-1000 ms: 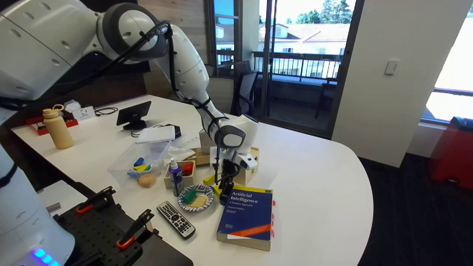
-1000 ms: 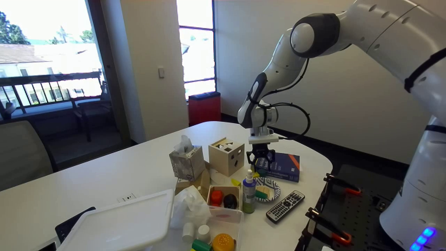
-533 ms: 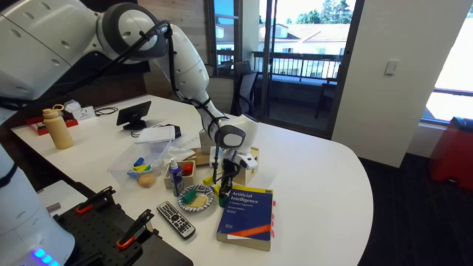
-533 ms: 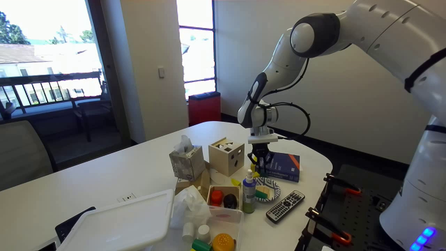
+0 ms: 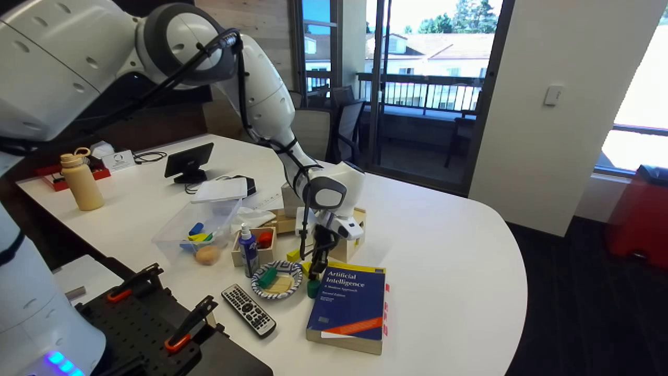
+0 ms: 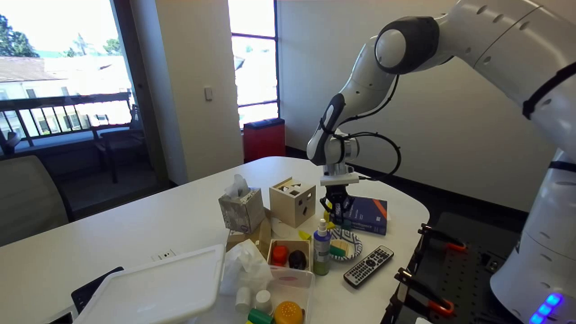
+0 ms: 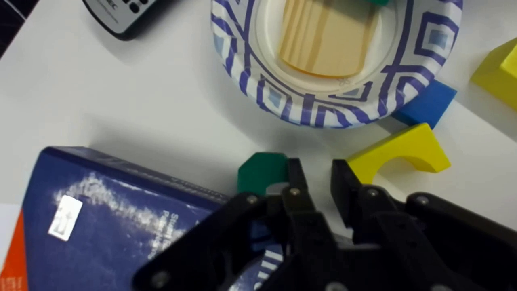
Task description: Pick the green block on the table and put it in the bowl
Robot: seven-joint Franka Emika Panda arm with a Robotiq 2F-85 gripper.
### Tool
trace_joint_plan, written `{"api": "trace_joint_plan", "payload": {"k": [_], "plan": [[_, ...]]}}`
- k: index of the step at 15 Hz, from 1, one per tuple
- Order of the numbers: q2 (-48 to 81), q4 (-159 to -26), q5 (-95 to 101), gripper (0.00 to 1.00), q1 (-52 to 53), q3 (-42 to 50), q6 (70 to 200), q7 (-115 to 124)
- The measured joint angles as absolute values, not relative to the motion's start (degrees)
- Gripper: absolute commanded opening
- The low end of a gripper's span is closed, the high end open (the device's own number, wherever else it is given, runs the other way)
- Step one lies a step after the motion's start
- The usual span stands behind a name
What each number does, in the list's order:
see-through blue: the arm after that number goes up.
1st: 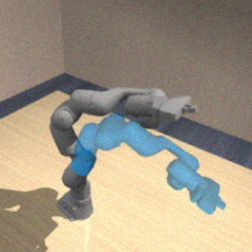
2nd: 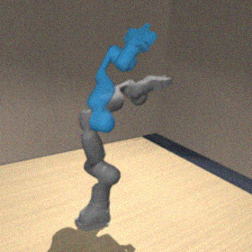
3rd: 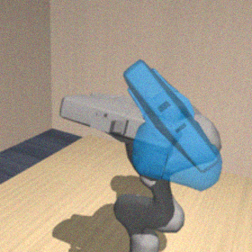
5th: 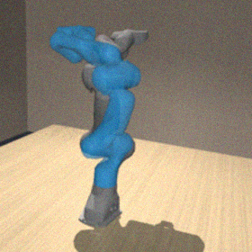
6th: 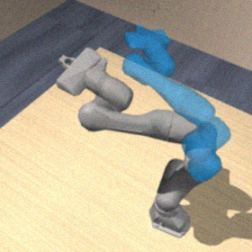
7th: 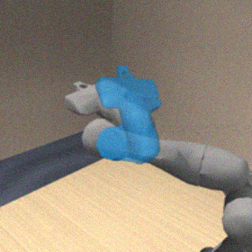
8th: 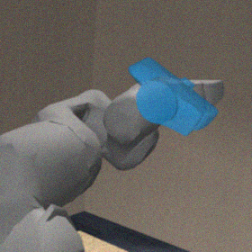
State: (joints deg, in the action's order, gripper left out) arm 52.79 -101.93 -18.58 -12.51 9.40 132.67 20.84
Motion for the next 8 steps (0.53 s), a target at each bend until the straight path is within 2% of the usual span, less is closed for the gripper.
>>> {"api": "trace_joint_plan", "payload": {"k": [5,6,8], "plan": [[52.8,-103.74,-18.61,0.94,-12.55,10.28,132.69,20.85],[52.8,-104.16,-18.64,0.99,-12.61,10.38,132.7,20.85],[52.76,-104.84,-18.82,1.0,-12.9,10.39,132.71,20.84]]}}
